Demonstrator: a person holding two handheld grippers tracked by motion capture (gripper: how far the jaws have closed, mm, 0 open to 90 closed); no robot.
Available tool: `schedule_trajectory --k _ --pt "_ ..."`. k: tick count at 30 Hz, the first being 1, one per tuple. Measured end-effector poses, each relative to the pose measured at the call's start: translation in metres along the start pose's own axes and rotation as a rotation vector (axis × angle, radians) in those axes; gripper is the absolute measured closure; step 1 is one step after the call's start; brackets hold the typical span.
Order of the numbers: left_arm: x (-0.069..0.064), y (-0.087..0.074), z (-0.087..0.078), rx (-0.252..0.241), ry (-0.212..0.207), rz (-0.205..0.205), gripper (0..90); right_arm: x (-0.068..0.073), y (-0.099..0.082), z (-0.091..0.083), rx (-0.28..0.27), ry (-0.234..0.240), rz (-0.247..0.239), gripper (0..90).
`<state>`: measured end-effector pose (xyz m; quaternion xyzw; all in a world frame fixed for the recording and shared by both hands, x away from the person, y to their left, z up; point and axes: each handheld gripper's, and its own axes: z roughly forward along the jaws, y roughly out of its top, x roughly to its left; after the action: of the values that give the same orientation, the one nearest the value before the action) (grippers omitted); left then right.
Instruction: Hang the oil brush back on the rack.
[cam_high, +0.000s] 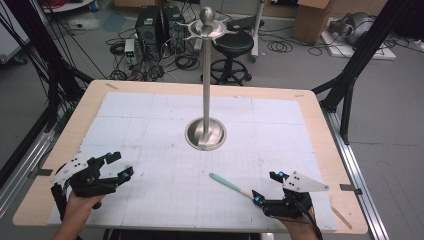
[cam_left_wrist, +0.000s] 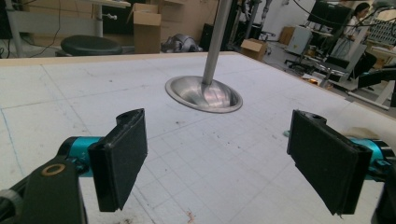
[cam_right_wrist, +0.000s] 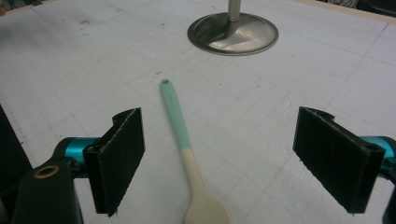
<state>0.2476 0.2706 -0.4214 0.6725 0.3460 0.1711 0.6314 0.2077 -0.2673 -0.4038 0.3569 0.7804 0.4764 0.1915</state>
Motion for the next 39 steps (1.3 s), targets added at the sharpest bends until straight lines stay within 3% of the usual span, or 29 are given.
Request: schedule_trajectory --k 4,5,8,14,16,19,29,34,35,39 --pt "0.001 0.000 0.002 -0.006 -0.004 -0.007 20.7 0.003 0.000 0.001 0.023 -0.004 -0.008 15.3" --pt "0.001 0.000 0.003 -0.007 -0.006 -0.007 20.7 0.004 0.000 0.002 0.034 0.014 -0.015 15.3" --pt "0.001 0.000 0.005 0.001 -0.012 -0.011 21.0 0.008 -0.001 0.006 0.082 0.014 -0.056 16.5" --pt "-0.003 0.001 0.007 0.006 -0.020 0.000 21.3 0.006 -0.003 0.015 0.139 0.046 -0.080 32.3" --pt "-0.003 0.001 0.007 0.015 -0.019 0.004 21.4 0.002 -0.007 0.022 0.184 0.087 -0.083 43.7" --pt "-0.003 0.001 0.007 0.024 -0.018 0.008 21.5 0.000 -0.008 0.031 0.227 0.125 -0.096 52.0" --pt "-0.007 -0.001 0.008 0.039 -0.024 0.016 21.5 -0.003 -0.008 0.053 0.329 0.155 -0.148 65.8" --pt "-0.008 -0.001 0.009 0.045 -0.027 0.017 21.6 -0.008 -0.007 0.057 0.343 0.170 -0.147 72.7" --pt "-0.007 -0.001 0.009 0.046 -0.027 0.019 21.6 -0.007 -0.006 0.058 0.359 0.200 -0.142 80.7" --pt "-0.007 -0.002 0.009 0.055 -0.028 0.023 21.6 -0.008 -0.002 0.060 0.387 0.201 -0.149 81.7"
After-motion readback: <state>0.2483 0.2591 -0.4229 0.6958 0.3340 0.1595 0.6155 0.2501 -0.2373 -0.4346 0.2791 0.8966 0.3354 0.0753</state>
